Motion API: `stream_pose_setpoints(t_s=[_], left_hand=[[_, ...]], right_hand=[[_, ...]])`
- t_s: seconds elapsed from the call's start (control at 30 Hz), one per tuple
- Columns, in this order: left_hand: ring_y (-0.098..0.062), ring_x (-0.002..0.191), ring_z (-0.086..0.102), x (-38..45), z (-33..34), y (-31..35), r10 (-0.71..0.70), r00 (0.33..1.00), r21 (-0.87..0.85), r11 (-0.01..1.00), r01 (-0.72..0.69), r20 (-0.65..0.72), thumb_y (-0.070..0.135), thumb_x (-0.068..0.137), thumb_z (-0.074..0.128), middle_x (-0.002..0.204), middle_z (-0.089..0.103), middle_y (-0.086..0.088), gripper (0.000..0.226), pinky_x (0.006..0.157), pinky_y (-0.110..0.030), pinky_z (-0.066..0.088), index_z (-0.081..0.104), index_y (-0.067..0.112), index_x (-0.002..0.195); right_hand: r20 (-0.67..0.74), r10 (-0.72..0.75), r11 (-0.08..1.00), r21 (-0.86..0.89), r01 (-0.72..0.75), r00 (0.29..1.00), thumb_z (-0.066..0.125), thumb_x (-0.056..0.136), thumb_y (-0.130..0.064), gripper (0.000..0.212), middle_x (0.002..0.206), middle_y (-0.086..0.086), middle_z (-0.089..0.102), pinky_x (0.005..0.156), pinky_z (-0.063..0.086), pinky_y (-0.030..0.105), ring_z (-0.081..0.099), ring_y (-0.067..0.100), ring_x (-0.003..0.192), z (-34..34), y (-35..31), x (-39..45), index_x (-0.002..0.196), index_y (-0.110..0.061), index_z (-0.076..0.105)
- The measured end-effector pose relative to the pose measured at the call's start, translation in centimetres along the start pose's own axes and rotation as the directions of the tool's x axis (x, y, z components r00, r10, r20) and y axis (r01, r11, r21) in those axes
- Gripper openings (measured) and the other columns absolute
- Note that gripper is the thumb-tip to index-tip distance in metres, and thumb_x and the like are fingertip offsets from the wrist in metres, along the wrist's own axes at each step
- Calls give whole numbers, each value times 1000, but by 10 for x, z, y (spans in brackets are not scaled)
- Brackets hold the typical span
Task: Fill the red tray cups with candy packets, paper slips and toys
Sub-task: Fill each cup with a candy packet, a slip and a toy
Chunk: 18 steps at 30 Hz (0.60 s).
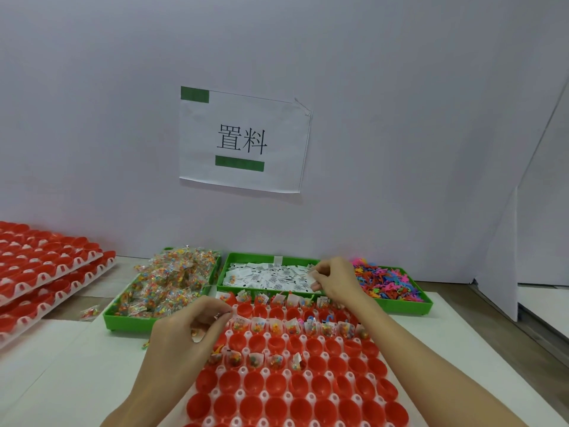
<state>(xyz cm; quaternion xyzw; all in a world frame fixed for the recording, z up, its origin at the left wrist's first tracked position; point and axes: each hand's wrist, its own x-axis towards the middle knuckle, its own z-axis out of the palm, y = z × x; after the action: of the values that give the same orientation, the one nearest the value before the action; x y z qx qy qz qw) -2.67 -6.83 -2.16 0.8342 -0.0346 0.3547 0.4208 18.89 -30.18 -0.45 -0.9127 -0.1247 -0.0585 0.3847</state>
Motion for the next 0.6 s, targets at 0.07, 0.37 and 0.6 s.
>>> stream_pose_setpoints(t_s=[0.07, 0.37, 0.6], left_hand=[[1, 77, 71, 0, 0, 1, -8, 1000, -8, 1000, 8, -15, 8, 80, 83, 81, 74, 23, 25, 73, -10, 54, 76, 30, 90], [-8, 83, 75, 0, 4, 8, -169, 985, -252, 953, 170, 24, 10, 85, 79, 88, 79, 9, 16, 80, -24, 59, 79, 25, 91], [-17, 84, 77, -8, 13, 29, -165, 960, -431, 866, 251, 228, 11, 87, 76, 95, 79, -3, 22, 78, -22, 60, 82, 32, 91]], right_hand=[[-19, -24, 999, 48, 25, 1000, 60, 101, -9, 16, 78, 2, 72, 63, 55, 15, 69, 6, 65, -6, -4, -8, 107, -7, 75], [-57, -110, 876, 466, 124, 992, 77, 89, -15, 8, 78, 7, 78, 67, 61, 25, 76, 22, 71, -36, -32, -100, 97, -12, 77], [-6, -185, 929, 325, 177, 983, 71, 93, -10, 23, 90, -12, 77, 73, 57, 19, 72, 7, 82, -29, -39, -165, 93, -31, 80]])
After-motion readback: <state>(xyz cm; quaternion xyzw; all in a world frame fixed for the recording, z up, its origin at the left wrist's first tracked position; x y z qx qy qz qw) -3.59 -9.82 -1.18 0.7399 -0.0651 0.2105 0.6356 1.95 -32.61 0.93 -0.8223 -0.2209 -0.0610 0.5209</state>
